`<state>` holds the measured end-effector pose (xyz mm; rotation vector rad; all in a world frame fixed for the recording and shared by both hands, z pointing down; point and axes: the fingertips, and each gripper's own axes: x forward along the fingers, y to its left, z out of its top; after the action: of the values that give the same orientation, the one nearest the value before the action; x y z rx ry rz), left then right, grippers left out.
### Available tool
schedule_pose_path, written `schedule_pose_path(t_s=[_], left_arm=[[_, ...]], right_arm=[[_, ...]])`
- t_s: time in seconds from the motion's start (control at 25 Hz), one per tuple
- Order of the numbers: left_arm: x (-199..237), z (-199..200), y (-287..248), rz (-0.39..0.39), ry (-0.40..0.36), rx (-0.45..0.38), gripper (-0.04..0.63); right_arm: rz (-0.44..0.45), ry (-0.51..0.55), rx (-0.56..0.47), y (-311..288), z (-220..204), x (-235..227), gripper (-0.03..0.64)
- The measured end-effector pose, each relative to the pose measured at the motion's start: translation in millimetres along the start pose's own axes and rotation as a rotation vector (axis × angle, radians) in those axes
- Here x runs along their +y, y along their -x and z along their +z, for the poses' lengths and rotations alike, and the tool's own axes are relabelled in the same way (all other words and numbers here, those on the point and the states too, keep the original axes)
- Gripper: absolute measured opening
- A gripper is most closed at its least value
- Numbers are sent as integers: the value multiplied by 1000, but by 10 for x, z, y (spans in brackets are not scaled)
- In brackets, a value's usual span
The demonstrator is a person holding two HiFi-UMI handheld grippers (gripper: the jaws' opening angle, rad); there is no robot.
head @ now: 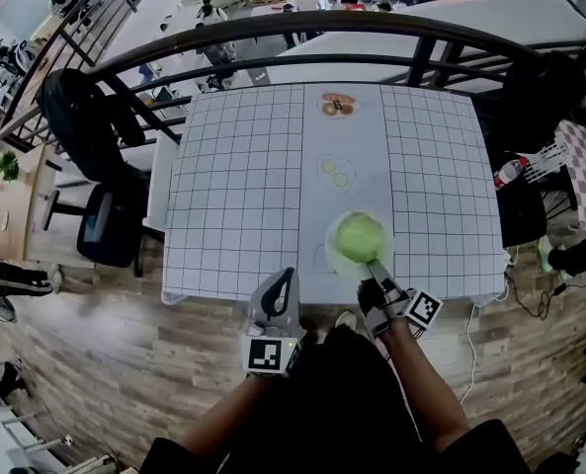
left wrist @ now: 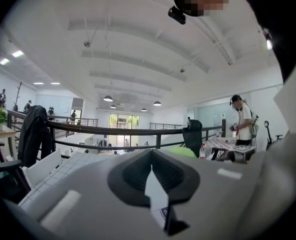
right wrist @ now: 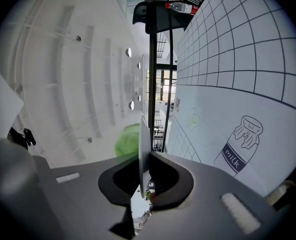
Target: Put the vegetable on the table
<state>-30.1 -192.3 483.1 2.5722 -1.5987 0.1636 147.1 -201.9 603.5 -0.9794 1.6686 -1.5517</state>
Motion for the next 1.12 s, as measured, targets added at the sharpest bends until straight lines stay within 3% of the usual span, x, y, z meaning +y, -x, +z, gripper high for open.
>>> schedule_pose_path(t_s=[0.28, 0.72, 1.12], left_arm=[[245, 35, 143, 70, 13, 5, 6], [920, 84, 514, 231, 13, 23, 6], [1267, 50, 1083, 238, -8, -11, 6]], right_arm=[[-7, -9, 45, -157, -171, -98, 23], [-38, -3, 186, -601, -806, -365, 23], [-81, 23, 239, -864, -1497, -650, 23]])
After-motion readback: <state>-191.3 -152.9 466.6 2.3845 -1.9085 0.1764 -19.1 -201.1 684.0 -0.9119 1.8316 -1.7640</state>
